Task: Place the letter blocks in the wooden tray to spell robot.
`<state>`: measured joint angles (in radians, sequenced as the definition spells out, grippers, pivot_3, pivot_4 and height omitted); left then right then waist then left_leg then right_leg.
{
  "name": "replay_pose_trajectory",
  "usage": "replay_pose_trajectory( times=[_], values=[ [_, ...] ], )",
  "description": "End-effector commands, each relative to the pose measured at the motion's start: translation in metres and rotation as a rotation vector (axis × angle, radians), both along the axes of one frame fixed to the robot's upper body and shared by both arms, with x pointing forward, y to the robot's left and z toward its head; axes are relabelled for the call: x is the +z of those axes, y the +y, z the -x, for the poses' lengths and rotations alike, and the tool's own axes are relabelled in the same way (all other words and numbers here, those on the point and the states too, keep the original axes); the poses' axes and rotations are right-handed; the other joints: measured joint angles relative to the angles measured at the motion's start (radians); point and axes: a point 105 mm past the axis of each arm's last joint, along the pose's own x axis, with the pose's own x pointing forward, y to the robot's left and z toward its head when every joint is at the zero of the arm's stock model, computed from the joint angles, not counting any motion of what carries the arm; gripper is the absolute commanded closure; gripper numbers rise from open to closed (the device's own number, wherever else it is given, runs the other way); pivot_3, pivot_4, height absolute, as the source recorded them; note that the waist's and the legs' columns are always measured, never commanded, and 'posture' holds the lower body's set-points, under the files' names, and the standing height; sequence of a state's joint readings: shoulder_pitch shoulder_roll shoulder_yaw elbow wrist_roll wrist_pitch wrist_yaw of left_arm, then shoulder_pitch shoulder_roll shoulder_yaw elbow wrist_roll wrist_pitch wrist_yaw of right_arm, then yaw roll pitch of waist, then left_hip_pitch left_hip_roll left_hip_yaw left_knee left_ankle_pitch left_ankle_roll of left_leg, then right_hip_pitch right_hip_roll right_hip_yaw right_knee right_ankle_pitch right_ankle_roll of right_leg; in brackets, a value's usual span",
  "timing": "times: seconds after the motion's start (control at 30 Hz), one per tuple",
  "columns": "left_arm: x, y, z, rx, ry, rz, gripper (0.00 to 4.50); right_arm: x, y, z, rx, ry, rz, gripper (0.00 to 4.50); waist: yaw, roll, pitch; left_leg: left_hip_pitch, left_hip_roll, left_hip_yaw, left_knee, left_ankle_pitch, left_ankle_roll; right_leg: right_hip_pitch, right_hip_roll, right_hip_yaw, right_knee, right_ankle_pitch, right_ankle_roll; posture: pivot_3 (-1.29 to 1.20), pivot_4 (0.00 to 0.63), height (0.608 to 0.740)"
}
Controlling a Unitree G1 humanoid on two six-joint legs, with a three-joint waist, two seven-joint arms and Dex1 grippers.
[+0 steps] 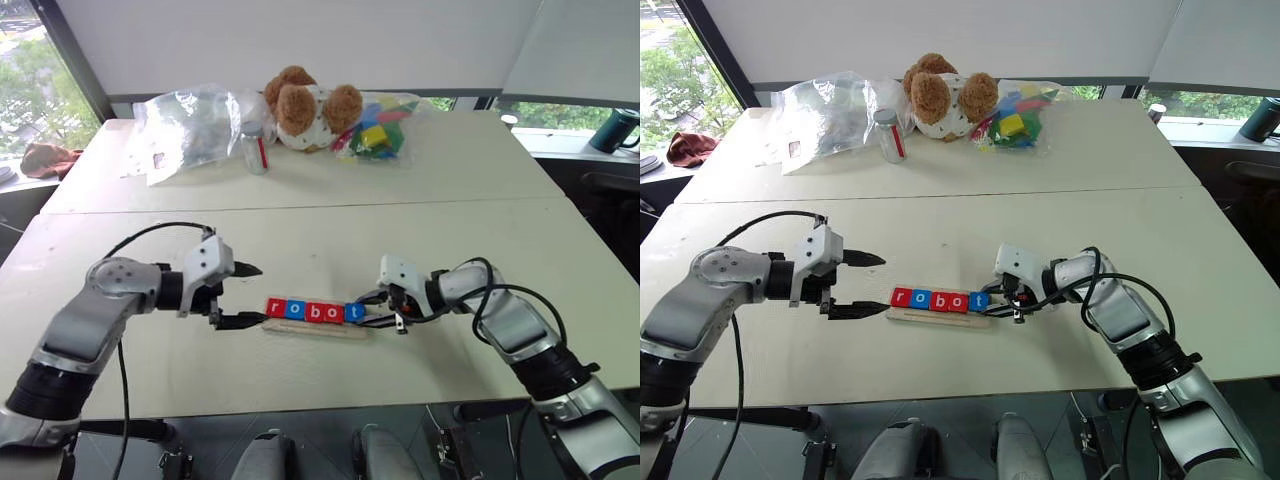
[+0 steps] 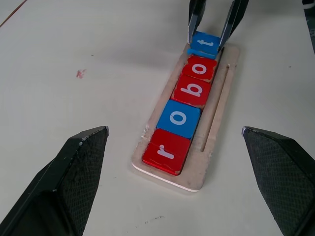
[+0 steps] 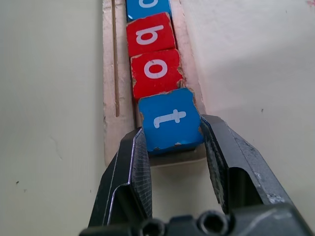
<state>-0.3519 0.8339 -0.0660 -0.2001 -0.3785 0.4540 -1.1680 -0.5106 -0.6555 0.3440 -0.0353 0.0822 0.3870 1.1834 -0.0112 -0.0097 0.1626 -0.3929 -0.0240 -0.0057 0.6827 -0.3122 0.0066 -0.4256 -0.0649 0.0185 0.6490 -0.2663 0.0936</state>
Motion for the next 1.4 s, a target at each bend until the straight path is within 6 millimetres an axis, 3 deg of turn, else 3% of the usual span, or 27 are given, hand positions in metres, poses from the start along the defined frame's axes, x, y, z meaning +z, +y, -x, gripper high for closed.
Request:
replay_pose_trajectory(
  times=[0.03,0.07,0.3,0.4,0.57,0.7,0.93,1.4],
  values=[
    [0.007,-0.003,0.001,-0.008,-0.031,0.005,0.0,0.009,0.006,0.001,0.037,-0.031,-0.003,3.4,0.0,0.0,0.0,0.0,0.0,0.0,0.0,0.0,0.0,0.0,0.0,0.0,0.0,0.0,0.0,0.0,0.15,0.74],
    [0.007,-0.003,0.001,-0.008,-0.032,0.005,0.0,0.009,0.006,0.001,0.038,-0.031,-0.003,3.4,0.0,0.0,0.0,0.0,0.0,0.0,0.0,0.0,0.0,0.0,0.0,0.0,0.0,0.0,0.0,0.0,0.15,0.74],
    [0.007,-0.003,0.0,-0.005,-0.036,0.004,0.0,0.011,0.007,0.002,0.04,-0.039,-0.005,0.11,0.0,0.0,0.0,0.0,0.0,0.0,0.0,0.0,0.0,0.0,0.0,0.0,0.0,0.0,0.0,0.0,0.15,0.74],
    [0.007,-0.004,-0.001,-0.007,-0.039,0.005,0.0,0.015,0.008,0.0,0.028,-0.049,-0.014,0.05,0.0,0.0,0.0,0.0,0.0,0.0,0.0,0.0,0.0,0.0,0.0,0.0,0.0,0.0,0.0,0.0,0.15,0.74],
    [0.007,-0.003,-0.003,-0.003,-0.043,0.006,0.0,0.039,0.003,-0.005,-0.018,-0.092,-0.081,0.05,0.0,0.0,0.0,0.0,0.0,0.0,0.0,0.0,0.0,0.0,0.0,0.0,0.0,0.0,0.0,0.0,0.15,0.74],
    [0.007,-0.002,-0.003,0.004,-0.038,0.011,0.0,0.052,-0.012,-0.008,-0.092,-0.154,-0.086,0.05,0.002,0.0,0.0,0.0,0.0,0.0,0.0,0.0,0.0,0.0,0.0,0.0,0.0,0.0,0.0,0.0,0.15,0.74],
    [0.007,-0.002,-0.005,0.008,-0.033,0.016,0.0,0.035,-0.026,-0.016,-0.184,-0.199,-0.025,0.05,0.0,0.0,0.0,0.0,0.0,0.0,0.0,0.0,0.0,0.0,0.0,0.0,0.0,0.0,0.0,0.0,0.15,0.74],
    [0.008,-0.004,-0.005,0.005,-0.038,0.02,0.0,0.02,-0.022,-0.015,-0.172,-0.168,-0.01,0.05,0.0,0.0,0.0,0.0,0.0,0.0,0.0,0.0,0.0,0.0,0.0,0.0,0.0,0.0,0.0,0.0,0.15,0.74]
  ],
)
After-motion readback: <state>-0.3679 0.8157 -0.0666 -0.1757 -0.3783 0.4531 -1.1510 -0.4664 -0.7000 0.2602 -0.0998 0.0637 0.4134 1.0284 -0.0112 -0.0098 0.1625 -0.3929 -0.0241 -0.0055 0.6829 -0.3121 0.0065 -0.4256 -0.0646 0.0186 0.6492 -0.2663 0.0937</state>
